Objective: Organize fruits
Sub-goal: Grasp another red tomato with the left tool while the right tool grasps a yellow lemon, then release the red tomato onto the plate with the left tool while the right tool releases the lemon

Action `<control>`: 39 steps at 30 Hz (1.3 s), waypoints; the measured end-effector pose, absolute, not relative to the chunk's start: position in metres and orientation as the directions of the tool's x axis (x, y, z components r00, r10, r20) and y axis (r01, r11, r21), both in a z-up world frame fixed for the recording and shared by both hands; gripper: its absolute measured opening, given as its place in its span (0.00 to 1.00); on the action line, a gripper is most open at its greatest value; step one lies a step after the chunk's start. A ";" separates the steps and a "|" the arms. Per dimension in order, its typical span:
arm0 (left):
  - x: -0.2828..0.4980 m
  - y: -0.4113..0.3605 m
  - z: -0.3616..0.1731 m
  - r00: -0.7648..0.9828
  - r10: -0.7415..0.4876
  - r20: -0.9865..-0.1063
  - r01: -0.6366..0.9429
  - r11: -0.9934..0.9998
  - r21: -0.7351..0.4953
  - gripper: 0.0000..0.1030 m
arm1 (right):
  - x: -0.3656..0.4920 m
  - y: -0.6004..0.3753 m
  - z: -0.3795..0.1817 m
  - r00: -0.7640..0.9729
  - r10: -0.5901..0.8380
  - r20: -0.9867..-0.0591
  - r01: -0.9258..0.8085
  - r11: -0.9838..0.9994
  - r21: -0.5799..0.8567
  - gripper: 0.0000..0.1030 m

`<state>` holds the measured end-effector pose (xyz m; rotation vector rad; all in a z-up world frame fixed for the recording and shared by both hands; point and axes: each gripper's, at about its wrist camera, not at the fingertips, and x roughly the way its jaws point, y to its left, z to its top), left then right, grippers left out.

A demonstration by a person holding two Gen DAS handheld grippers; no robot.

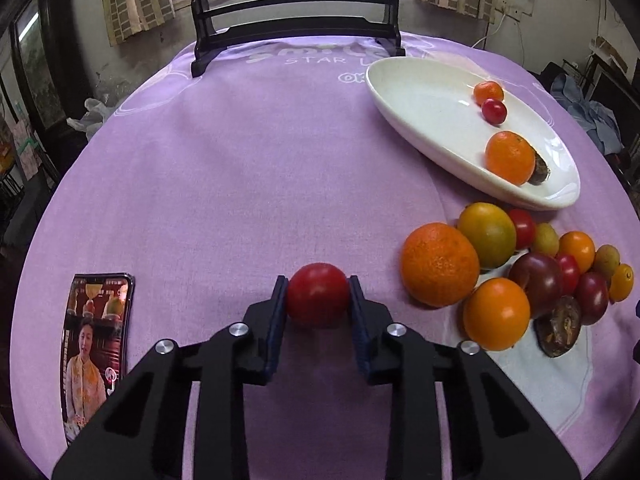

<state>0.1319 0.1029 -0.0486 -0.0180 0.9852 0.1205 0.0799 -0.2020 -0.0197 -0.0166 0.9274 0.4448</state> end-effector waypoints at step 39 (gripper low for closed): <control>0.246 0.034 -0.001 0.572 0.021 -0.820 -0.110 0.993 -0.051 0.28 | 0.231 -0.144 -0.008 0.586 0.252 -0.770 -0.390 0.921 0.006 0.37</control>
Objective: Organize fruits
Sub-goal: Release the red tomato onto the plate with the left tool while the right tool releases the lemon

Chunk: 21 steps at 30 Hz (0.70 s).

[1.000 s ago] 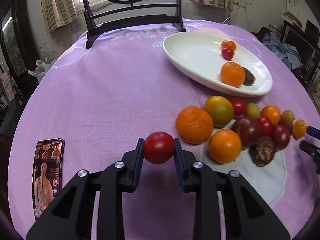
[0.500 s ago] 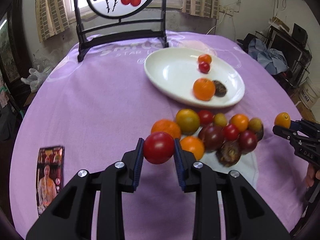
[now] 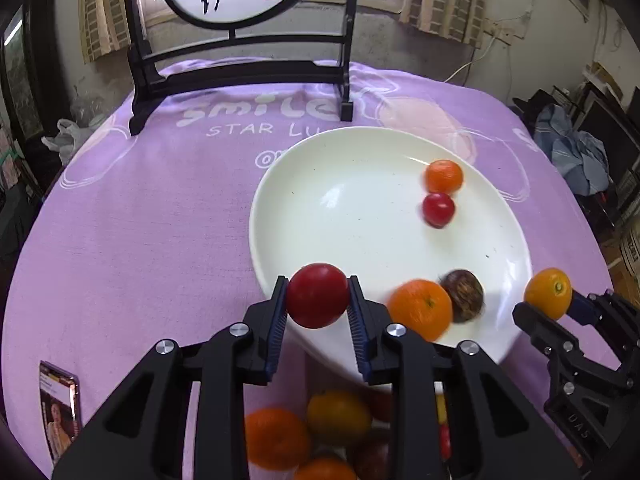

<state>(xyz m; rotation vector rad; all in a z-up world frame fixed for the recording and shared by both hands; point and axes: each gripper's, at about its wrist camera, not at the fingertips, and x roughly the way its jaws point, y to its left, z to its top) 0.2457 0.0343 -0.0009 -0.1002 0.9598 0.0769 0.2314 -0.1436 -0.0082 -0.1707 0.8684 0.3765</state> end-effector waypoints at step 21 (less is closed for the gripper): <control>0.242 0.027 0.006 0.608 0.027 -0.794 -0.094 0.995 -0.038 0.67 | 0.226 -0.154 -0.012 0.568 0.272 -0.777 -0.377 0.925 0.048 0.52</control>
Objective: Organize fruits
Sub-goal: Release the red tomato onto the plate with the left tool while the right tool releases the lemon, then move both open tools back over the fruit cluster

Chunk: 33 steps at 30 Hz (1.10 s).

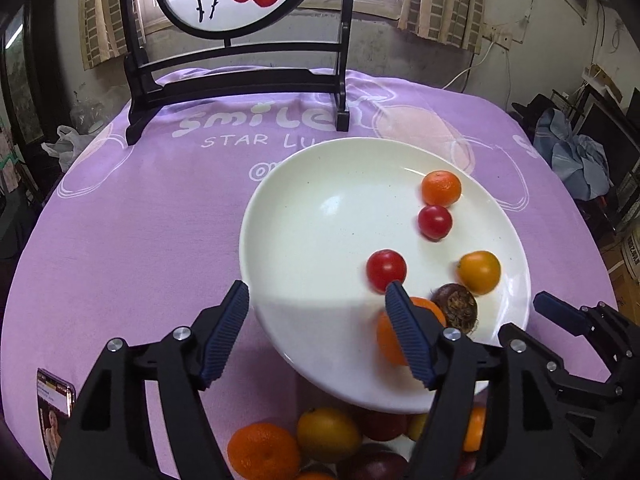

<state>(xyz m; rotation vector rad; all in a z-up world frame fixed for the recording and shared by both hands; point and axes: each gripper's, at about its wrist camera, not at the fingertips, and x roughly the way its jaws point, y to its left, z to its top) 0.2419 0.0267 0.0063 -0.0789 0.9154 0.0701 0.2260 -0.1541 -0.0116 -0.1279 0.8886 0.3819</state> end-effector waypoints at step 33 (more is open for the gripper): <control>0.082 0.048 -0.010 0.633 -0.011 -0.774 -0.056 0.997 -0.060 0.86 | 0.081 -0.181 -0.034 0.533 0.285 -0.797 -0.376 0.923 0.078 0.67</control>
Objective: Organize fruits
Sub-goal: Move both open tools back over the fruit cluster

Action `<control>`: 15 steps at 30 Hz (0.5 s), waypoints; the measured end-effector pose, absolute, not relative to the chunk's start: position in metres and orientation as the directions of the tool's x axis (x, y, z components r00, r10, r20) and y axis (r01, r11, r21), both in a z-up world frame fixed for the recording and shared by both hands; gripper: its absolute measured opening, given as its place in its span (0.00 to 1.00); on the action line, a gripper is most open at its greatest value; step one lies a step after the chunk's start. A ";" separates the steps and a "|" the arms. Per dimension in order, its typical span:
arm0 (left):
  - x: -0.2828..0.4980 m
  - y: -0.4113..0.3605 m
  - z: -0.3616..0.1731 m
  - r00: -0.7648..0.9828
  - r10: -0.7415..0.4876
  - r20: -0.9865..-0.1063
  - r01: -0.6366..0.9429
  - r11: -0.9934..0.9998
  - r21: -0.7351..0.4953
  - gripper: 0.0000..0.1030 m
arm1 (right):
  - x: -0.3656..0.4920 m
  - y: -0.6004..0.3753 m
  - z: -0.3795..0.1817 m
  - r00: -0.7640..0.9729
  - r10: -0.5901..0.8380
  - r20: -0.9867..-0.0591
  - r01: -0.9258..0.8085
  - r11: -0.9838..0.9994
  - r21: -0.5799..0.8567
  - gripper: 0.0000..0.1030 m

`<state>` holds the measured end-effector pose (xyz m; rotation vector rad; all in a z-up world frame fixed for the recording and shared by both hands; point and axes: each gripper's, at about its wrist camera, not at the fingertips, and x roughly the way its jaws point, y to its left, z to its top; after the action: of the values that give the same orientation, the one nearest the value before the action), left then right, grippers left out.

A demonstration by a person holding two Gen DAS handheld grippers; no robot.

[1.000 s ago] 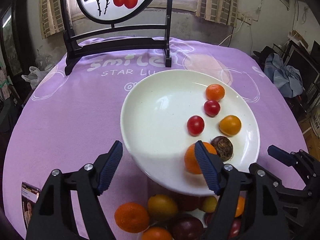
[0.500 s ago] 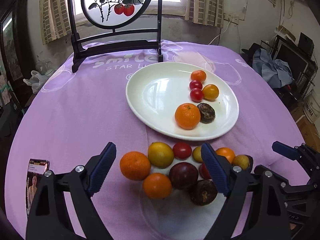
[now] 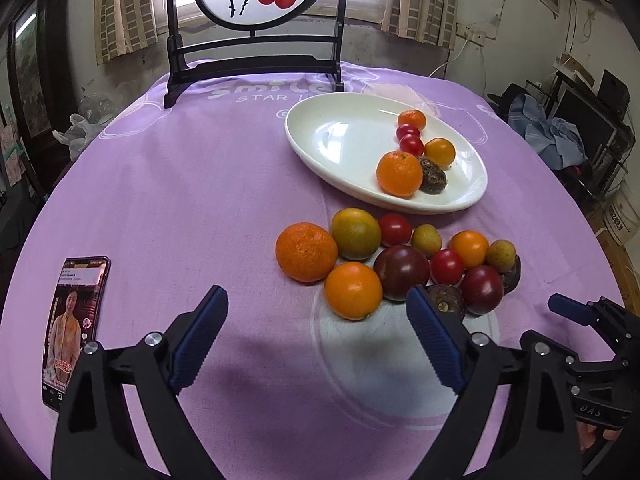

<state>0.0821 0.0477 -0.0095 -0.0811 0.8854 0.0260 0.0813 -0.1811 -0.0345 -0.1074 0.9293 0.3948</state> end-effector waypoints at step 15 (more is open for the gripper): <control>0.085 0.043 -0.036 0.590 -0.005 -0.807 -0.031 0.999 -0.030 0.87 | 0.082 -0.169 -0.043 0.500 0.317 -0.806 -0.405 0.908 0.106 0.67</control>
<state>0.0846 0.0426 -0.0357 -0.0422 0.9392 0.0151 0.0816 -0.1695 -0.0433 -0.1015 0.9522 0.4378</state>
